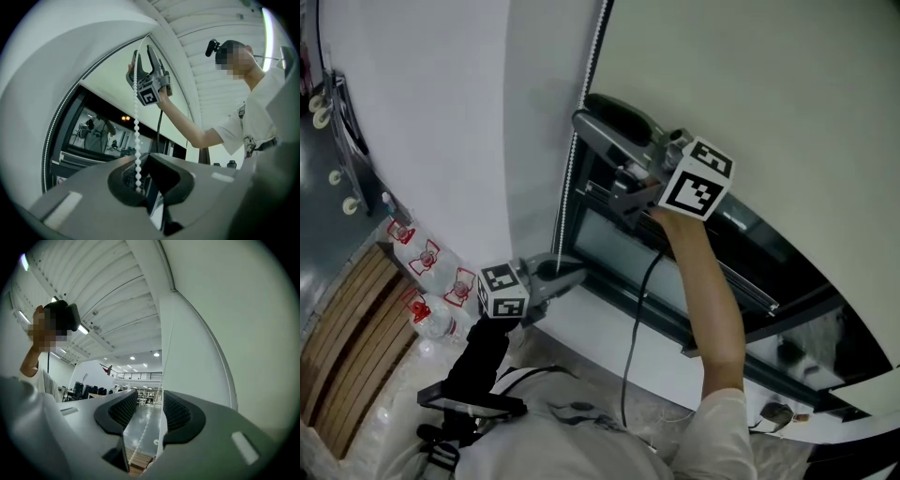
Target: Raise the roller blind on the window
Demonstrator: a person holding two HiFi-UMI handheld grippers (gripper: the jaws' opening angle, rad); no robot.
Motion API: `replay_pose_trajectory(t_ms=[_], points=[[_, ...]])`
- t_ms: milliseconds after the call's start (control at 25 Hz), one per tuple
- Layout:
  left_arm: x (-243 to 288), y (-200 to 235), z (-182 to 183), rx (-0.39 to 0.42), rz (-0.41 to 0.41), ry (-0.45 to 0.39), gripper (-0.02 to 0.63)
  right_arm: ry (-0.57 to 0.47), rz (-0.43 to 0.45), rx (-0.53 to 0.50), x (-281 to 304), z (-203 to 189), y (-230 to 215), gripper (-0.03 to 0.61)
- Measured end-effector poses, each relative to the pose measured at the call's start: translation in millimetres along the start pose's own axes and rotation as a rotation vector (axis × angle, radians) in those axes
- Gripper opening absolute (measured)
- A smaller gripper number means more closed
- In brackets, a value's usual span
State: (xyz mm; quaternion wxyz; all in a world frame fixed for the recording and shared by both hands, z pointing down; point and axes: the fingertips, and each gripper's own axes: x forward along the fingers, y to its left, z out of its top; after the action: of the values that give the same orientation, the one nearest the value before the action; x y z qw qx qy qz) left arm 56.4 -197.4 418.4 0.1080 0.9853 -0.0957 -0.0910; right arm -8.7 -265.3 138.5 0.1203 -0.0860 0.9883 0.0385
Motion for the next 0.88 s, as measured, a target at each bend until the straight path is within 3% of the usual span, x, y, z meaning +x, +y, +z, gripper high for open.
replay_pose_trajectory(t_ms=[360, 600, 680, 880], points=[[2, -1, -1, 0.005, -0.010, 0.001, -0.002, -0.020, 0.025, -0.078, 27, 46, -1, 0.140], [2, -1, -2, -0.002, -0.007, 0.003, -0.002, -0.055, 0.006, -0.089, 27, 63, -4, 0.074], [1, -1, -3, -0.004, -0.006, 0.003, -0.002, -0.063, 0.006, -0.078, 24, 65, -3, 0.021], [1, -2, -6, -0.009, -0.009, 0.005, -0.002, -0.025, 0.058, 0.027, 21, 62, 3, 0.015]])
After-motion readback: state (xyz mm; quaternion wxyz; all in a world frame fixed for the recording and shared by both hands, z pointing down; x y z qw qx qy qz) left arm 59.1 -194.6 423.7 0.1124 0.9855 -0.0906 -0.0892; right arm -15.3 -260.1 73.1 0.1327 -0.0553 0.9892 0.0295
